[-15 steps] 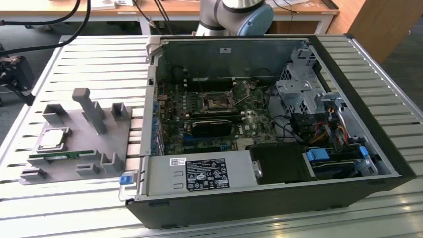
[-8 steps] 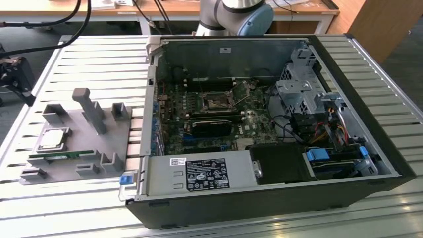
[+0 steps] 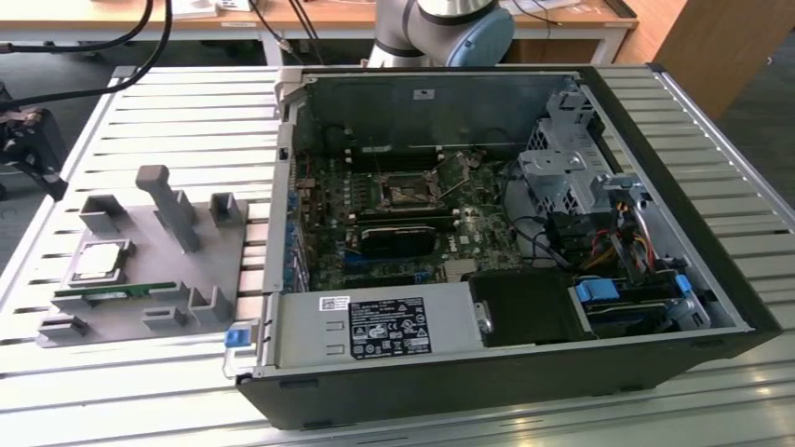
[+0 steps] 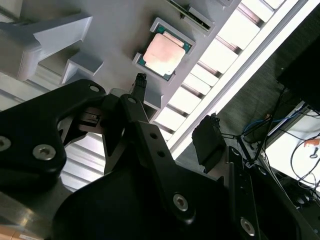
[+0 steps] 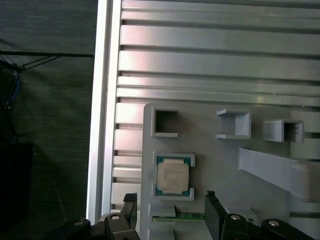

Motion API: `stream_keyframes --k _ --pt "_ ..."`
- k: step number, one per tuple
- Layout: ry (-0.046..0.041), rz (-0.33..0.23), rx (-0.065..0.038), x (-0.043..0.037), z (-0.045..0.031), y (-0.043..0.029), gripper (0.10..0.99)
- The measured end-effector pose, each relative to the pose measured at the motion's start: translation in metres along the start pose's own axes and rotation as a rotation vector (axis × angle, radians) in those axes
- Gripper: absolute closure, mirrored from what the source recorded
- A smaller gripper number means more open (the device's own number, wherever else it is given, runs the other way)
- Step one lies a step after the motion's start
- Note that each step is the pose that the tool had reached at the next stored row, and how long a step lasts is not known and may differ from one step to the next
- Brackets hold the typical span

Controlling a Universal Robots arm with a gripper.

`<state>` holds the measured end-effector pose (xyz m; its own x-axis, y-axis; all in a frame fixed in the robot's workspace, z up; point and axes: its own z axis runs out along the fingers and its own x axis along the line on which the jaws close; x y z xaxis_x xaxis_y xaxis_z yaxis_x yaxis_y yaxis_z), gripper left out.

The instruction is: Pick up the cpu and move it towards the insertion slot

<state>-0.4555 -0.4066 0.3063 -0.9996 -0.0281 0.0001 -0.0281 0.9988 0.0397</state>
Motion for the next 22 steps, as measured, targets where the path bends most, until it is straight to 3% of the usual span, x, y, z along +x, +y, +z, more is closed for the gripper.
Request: stream_keyframes --k 22 --pt "0.0 0.0 0.0 0.0 0.0051 -0.0002 0.439"
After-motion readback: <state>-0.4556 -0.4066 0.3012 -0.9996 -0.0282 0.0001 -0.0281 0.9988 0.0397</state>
